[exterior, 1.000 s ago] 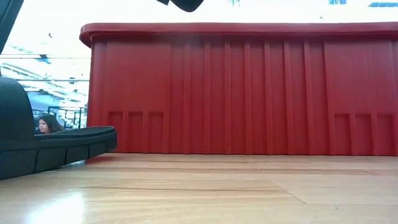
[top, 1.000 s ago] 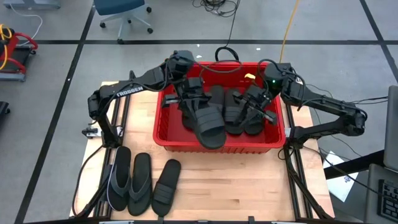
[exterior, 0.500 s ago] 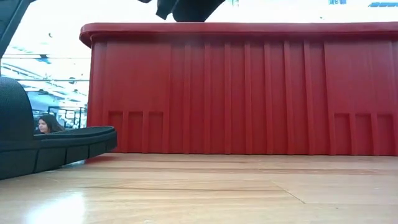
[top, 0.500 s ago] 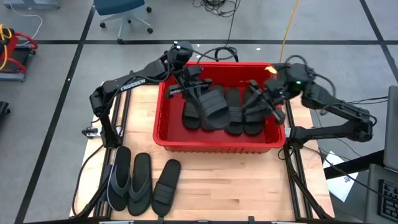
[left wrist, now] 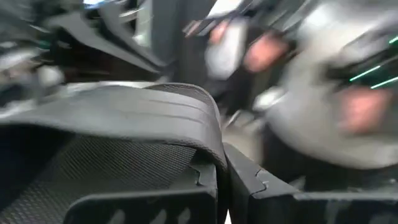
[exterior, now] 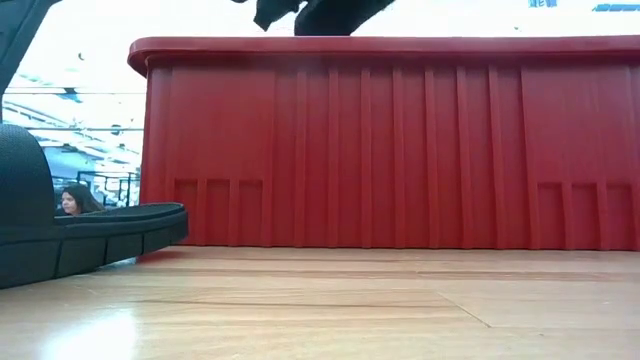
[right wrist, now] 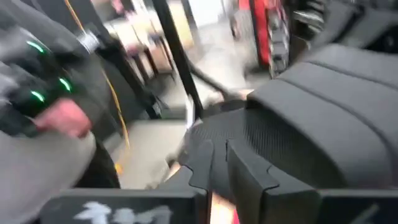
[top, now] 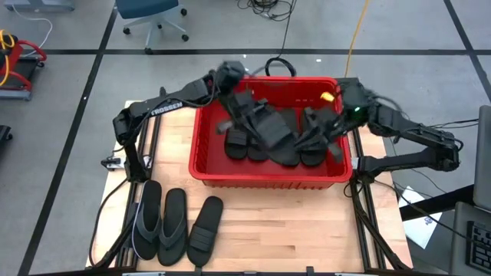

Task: Pick and place slides into bin
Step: Put the right black slide on top of the other black slide into the red bin

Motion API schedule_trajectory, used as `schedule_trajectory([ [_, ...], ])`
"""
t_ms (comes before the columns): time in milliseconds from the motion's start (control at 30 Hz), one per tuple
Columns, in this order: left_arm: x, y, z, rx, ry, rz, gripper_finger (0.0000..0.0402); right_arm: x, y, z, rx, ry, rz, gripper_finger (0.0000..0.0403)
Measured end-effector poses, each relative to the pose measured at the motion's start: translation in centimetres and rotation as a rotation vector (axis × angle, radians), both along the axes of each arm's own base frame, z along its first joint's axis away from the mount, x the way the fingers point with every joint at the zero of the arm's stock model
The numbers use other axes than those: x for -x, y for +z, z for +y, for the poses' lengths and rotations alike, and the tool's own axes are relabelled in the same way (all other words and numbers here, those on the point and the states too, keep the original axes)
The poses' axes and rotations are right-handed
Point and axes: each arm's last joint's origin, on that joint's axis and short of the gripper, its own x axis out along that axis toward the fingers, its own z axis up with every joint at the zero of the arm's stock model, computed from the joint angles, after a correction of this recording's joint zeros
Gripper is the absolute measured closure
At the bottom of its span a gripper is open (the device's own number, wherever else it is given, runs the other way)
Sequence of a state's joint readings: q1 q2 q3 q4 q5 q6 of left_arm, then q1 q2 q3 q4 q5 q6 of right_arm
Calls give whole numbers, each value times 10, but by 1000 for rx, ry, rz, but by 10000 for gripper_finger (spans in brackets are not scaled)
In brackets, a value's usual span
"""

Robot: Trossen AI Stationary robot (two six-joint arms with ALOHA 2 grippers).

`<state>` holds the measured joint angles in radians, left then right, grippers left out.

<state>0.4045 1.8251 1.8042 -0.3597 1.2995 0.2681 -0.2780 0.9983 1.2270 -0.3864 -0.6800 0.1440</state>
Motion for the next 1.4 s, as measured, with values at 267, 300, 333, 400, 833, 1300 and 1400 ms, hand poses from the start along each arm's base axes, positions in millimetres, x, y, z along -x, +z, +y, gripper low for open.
schedule_trajectory([
  [267, 13, -21, 10, -353, 393, 186, 401, 0, -13, -7, 167, -243, 97, 401],
  [300, 13, -18, 11, -377, 439, 179, 401, 1, -13, -9, 176, -278, 92, 401],
  [333, 12, -13, 12, -397, 492, 163, 401, 1, -12, -12, 180, -305, 80, 401],
  [400, 12, -6, 14, -394, 555, 137, 401, 0, -11, -15, 176, -332, 46, 401],
  [833, 11, -3, 15, -335, 539, 118, 401, -3, -22, -21, 133, -293, 26, 402],
  [1300, -5, -8, -9, -193, 273, 60, 401, 5, -12, -14, 47, -158, -39, 403],
  [1400, -16, -12, -8, -126, 187, 18, 401, 14, -6, -9, 31, -106, -73, 403],
])
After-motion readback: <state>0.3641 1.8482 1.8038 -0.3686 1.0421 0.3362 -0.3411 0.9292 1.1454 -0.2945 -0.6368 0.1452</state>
